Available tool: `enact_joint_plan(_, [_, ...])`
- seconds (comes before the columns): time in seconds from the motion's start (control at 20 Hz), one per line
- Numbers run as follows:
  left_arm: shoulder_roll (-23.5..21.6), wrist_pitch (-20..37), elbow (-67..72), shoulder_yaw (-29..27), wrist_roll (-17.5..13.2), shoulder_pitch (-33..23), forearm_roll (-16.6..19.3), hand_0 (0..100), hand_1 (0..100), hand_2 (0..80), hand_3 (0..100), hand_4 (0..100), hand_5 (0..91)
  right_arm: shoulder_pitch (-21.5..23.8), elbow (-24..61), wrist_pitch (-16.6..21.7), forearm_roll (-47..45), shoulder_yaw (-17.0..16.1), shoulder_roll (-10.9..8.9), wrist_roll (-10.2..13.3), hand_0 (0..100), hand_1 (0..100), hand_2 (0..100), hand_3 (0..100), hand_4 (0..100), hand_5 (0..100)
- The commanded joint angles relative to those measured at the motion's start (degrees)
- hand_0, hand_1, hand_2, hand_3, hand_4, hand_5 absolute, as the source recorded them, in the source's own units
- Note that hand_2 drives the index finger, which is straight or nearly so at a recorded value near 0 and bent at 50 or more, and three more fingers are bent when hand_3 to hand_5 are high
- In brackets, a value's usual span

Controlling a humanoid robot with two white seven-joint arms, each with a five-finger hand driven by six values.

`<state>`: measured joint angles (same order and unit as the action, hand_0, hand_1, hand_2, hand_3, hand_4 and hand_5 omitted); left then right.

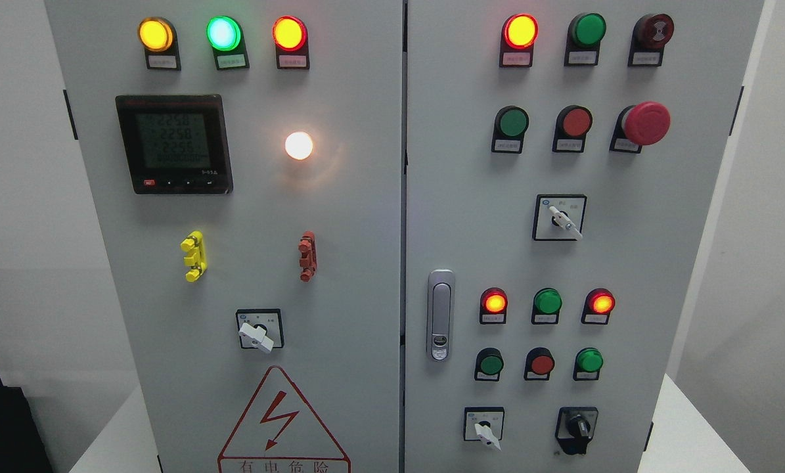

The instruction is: Trip black knob to open circuit

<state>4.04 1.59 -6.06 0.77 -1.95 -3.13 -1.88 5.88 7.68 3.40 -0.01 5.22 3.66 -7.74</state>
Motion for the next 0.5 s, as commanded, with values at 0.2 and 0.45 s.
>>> enact_joint_plan(0.2, [0.1, 0.1, 0.0, -0.1, 0.0, 0.2, -0.1, 12, 39, 0.0, 0, 0, 0.0, -0.2, -0.1, 0.1, 0.0, -0.2, 0.04, -0.4, 0, 23, 0, 0, 0, 0])
enact_joint_plan(0.45, [0.1, 0.1, 0.0, -0.1, 0.0, 0.1, -0.1, 12, 39, 0.0, 0, 0, 0.0, -0.2, -0.1, 0.4, 0.0, -0.2, 0.04, -0.5, 0, 23, 0, 0, 0, 0])
